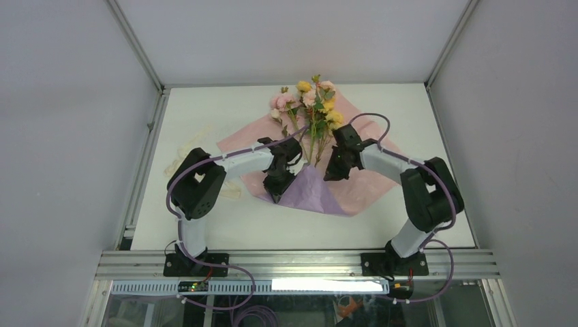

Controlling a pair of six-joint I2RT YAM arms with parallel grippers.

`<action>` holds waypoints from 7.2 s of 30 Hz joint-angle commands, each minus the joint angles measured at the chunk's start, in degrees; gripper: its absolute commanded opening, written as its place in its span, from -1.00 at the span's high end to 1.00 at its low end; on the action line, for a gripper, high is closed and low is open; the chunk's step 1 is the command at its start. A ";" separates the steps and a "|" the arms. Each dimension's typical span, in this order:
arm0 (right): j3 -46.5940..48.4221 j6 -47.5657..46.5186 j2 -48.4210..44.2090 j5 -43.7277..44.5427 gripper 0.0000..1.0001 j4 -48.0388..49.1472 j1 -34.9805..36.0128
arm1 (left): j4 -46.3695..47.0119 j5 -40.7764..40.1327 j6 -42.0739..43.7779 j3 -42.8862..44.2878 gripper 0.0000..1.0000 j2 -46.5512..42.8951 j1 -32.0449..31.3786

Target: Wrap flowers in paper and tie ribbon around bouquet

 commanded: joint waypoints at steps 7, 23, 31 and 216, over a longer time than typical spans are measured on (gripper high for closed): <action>1.23 1.76 -22.93 15.59 0.74 -12.15 8.80 | 1.58 -0.81 -1.37 0.45 0.76 -1.01 1.00; -18.04 20.69 -13.19 5.17 1.00 19.81 9.54 | 1.20 -1.52 -2.42 0.26 0.77 -3.18 2.07; -15.38 20.69 -6.81 5.17 1.00 20.23 9.76 | 1.90 8.61 -3.96 4.01 0.46 -11.78 2.98; 10.77 27.58 -10.28 59.30 1.00 -38.54 33.39 | 1.55 11.13 -1.07 25.19 -0.16 15.60 3.30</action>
